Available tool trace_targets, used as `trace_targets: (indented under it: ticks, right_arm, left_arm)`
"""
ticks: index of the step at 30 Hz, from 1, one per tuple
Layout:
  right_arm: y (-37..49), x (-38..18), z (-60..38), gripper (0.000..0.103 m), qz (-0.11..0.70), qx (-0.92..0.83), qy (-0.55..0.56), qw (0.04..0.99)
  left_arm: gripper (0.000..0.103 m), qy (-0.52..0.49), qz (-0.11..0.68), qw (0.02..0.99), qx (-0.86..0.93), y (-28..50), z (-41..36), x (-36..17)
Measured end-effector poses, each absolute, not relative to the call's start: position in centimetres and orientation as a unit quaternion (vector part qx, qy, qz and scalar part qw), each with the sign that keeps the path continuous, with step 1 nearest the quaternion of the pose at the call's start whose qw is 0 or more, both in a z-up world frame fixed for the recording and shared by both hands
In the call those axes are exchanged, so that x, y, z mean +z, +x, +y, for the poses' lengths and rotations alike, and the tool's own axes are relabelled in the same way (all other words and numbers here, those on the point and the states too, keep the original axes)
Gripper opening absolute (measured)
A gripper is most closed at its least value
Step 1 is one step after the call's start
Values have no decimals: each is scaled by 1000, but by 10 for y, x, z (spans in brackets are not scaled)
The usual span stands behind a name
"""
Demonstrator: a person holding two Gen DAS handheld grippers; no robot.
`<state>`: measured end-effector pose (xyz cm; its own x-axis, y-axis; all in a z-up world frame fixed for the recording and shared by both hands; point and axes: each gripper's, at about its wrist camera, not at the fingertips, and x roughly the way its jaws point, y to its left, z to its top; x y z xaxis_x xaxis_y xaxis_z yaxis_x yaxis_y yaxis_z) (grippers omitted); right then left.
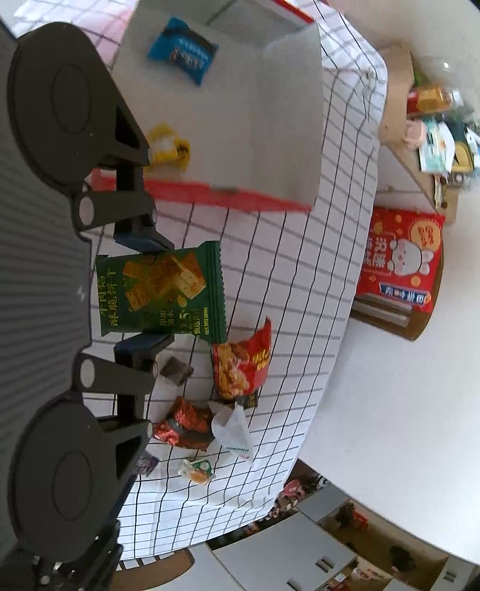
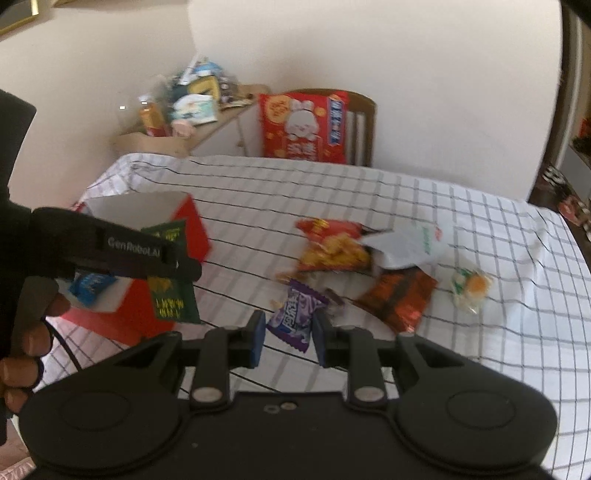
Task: Organize snacks
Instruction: 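Carry the green packet and purple candy into the box and release both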
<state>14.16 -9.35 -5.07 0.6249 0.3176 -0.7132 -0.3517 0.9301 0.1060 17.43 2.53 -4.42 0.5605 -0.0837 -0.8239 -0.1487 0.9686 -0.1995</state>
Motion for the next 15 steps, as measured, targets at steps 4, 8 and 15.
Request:
trace_targets:
  ticks: [4,8,15]
  right_arm:
    - [141,-43,-69,26,384,207,-32,899]
    - [141,-37,-41,26,376,230,-47,897]
    - [142,-32,9,26,364,260,-73,891]
  left_arm:
    - [44,-131,461,877,31,162,48,-32]
    - [44,-141,457,877,44,154,73,-25]
    - [44,-159,448,876,79,146,123,-18]
